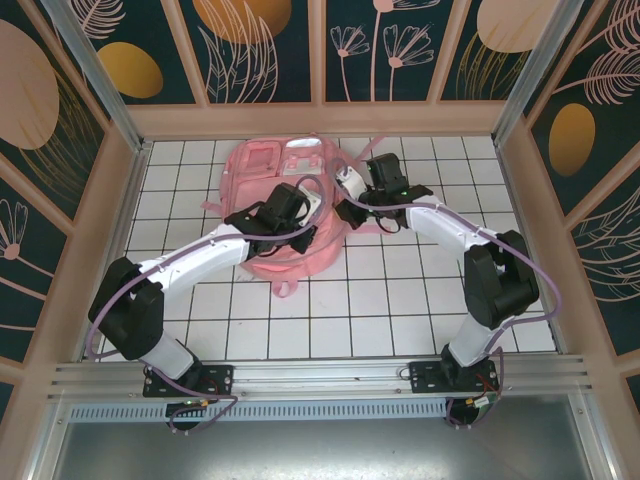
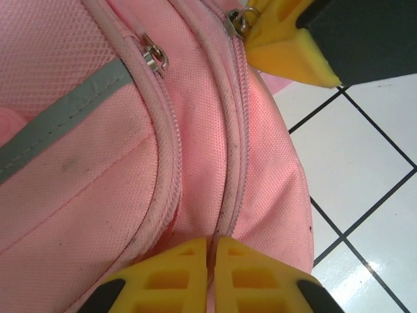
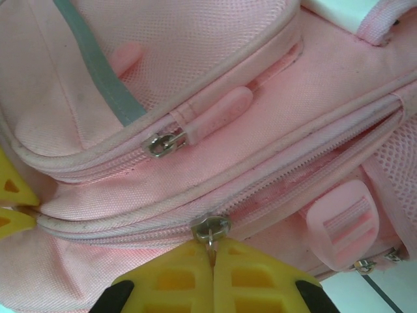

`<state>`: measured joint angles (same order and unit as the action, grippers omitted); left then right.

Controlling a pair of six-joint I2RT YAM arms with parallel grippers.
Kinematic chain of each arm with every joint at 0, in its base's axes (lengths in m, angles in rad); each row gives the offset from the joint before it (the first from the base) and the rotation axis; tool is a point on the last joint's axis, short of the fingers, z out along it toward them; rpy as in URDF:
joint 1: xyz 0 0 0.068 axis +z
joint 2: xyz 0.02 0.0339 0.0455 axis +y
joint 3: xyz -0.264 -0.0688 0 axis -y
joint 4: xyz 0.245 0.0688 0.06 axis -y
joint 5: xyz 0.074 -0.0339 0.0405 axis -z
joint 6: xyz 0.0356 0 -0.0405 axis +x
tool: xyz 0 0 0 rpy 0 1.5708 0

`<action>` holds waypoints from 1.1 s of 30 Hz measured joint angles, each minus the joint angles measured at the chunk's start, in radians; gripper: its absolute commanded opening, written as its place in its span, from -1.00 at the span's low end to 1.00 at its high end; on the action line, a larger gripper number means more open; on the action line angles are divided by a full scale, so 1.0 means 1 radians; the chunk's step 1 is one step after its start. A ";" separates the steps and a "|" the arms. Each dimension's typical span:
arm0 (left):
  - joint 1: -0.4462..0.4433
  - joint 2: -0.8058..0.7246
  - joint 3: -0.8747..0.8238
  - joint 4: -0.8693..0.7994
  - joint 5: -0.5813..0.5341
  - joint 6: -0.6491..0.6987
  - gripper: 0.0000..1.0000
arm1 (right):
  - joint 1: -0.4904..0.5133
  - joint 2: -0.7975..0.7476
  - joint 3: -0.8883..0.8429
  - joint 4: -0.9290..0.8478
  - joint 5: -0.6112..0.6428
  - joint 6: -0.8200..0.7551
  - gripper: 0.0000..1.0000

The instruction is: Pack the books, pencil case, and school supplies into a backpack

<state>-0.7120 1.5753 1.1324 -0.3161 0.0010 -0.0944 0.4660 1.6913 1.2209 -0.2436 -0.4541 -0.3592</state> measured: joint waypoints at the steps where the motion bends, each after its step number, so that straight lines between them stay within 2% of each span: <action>1: -0.001 0.000 -0.006 0.014 0.001 0.003 -0.85 | -0.005 0.000 0.001 -0.003 0.002 -0.001 -1.00; 11: -0.003 0.000 -0.045 0.061 -0.002 0.008 -0.81 | -0.031 0.077 0.098 -0.072 0.015 -0.035 -1.00; 20: 0.003 0.013 -0.079 -0.031 -0.045 0.004 -0.81 | -0.093 0.162 0.219 -0.082 0.097 -0.028 -1.00; 23: 0.006 0.015 -0.080 -0.044 -0.060 -0.008 -0.63 | -0.104 0.183 0.250 -0.099 0.092 -0.028 -1.00; 25: 0.006 0.010 -0.079 -0.048 -0.058 -0.018 -0.42 | -0.103 0.183 0.250 -0.109 0.073 -0.036 -1.00; 28: 0.005 -0.014 -0.069 -0.061 -0.051 -0.026 -0.20 | -0.100 0.175 0.235 -0.111 0.041 -0.059 -1.00; 33: 0.006 -0.050 0.026 -0.067 -0.045 -0.031 0.08 | -0.091 0.121 0.167 -0.111 -0.007 -0.077 -1.00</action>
<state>-0.7055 1.5257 1.1587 -0.3828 -0.0444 -0.1257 0.3748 1.8122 1.3884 -0.3550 -0.4610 -0.4362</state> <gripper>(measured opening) 0.510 0.053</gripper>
